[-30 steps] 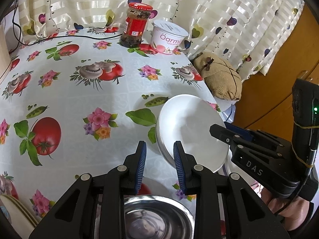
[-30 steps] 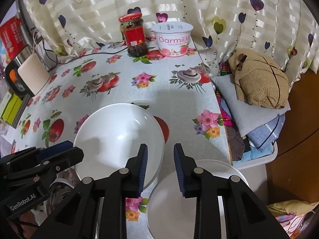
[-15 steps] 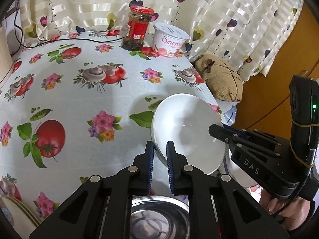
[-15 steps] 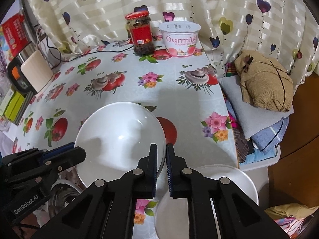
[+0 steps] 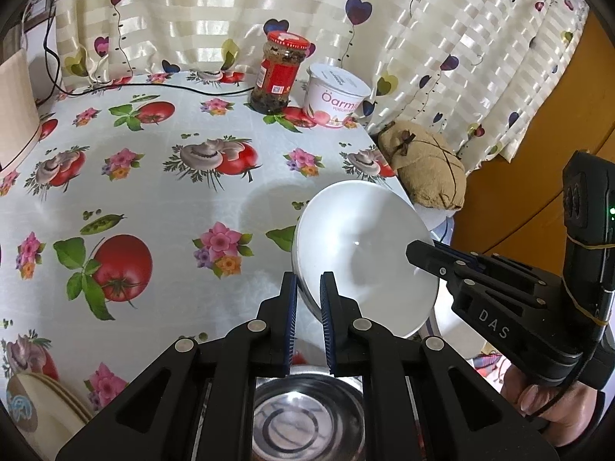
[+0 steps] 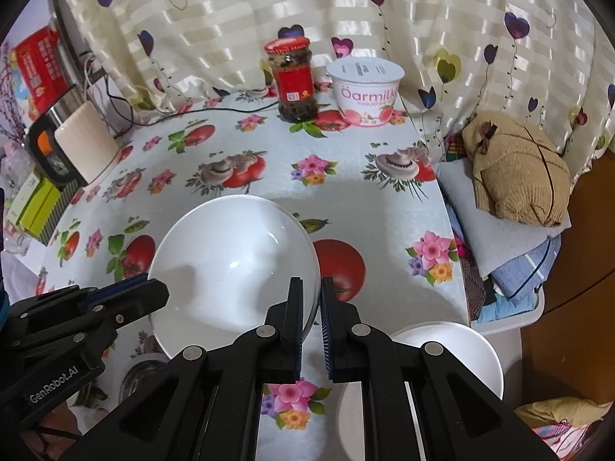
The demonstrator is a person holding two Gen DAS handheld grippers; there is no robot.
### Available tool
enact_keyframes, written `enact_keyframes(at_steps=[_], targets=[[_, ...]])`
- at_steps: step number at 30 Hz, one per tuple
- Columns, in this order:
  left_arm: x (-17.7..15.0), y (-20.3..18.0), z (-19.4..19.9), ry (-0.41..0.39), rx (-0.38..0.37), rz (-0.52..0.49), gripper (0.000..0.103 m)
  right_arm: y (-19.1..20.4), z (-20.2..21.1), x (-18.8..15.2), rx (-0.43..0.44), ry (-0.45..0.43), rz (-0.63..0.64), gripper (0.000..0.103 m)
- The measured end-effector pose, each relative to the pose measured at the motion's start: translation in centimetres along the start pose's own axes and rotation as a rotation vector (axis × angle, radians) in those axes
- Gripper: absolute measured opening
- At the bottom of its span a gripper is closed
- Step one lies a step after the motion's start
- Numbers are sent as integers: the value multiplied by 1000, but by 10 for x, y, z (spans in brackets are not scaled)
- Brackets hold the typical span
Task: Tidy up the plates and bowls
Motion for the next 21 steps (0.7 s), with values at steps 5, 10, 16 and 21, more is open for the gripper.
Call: enact_keyframes(at_steps=[5,10,16,21], targets=[[2,-1,18,-18,-3,1,13,7,13,4,4,-16,6,10],[1,0,35,-25,-3,2,13,18,29,5,10,-30,10,10],[-6,3,59,-27,7,6,13,34,49,1,22,-45,15,10],[-14,6,78,-27,18,-1,13,47,63,-10,35,-42,13,9]])
Point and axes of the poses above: each gripper's, at about its wrist camera, not at the fingertips, and z roughly against the way its jaws point, y to its left, x to its top, the point moved 6 cm from there along -z, roughly the way its jaws point, and after that the axes turned 15 degrees about -y, right-handed, at the moved point
